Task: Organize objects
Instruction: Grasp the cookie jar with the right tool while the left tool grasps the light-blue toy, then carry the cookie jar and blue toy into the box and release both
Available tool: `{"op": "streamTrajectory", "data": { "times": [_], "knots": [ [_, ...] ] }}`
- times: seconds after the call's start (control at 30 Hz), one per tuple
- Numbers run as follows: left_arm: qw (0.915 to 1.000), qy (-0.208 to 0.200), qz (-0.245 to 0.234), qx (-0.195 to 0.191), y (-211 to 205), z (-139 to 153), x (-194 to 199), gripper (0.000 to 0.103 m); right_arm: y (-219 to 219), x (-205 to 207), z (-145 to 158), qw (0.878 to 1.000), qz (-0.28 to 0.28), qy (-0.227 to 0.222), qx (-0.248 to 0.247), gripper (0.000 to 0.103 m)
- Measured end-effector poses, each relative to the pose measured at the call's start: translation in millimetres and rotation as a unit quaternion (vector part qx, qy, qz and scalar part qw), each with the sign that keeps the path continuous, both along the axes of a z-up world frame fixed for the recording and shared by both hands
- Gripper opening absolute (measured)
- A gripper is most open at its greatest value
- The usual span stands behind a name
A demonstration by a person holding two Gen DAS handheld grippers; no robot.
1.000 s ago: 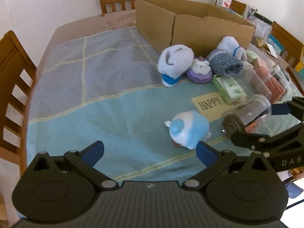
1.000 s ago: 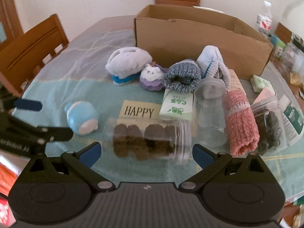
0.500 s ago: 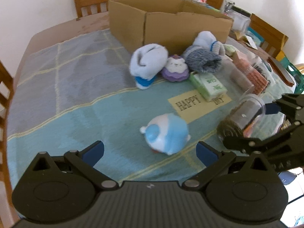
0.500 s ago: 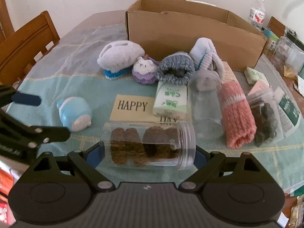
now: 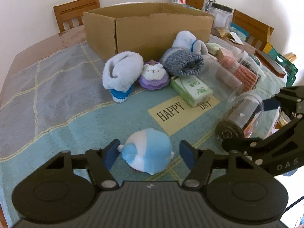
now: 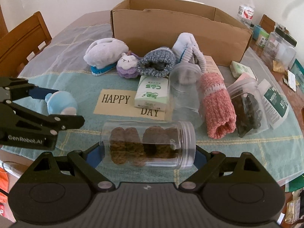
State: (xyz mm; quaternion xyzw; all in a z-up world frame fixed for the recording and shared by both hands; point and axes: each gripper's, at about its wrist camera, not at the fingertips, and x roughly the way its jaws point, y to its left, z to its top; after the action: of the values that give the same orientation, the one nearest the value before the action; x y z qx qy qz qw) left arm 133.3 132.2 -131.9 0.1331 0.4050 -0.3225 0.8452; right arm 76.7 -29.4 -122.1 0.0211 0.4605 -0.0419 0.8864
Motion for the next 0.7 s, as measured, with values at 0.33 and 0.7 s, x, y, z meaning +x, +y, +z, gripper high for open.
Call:
{"op": "streamTrajectory", "data": {
  "times": [0.33, 0.7],
  "knots": [
    [0.9999, 0.013, -0.009, -0.002, 1.4, 1.3, 7.6, 0.055, 3.2, 8.9, -0.9, 1.000, -0.016, 0.010, 0.008, 0.094],
    [0.9987, 0.038, -0.033, 0.005, 1.2, 38.0, 22.2, 0.054, -5.5, 12.9, 36.4, 0.999, -0.018, 0.023, 0.042, 0.094]
  ]
}}
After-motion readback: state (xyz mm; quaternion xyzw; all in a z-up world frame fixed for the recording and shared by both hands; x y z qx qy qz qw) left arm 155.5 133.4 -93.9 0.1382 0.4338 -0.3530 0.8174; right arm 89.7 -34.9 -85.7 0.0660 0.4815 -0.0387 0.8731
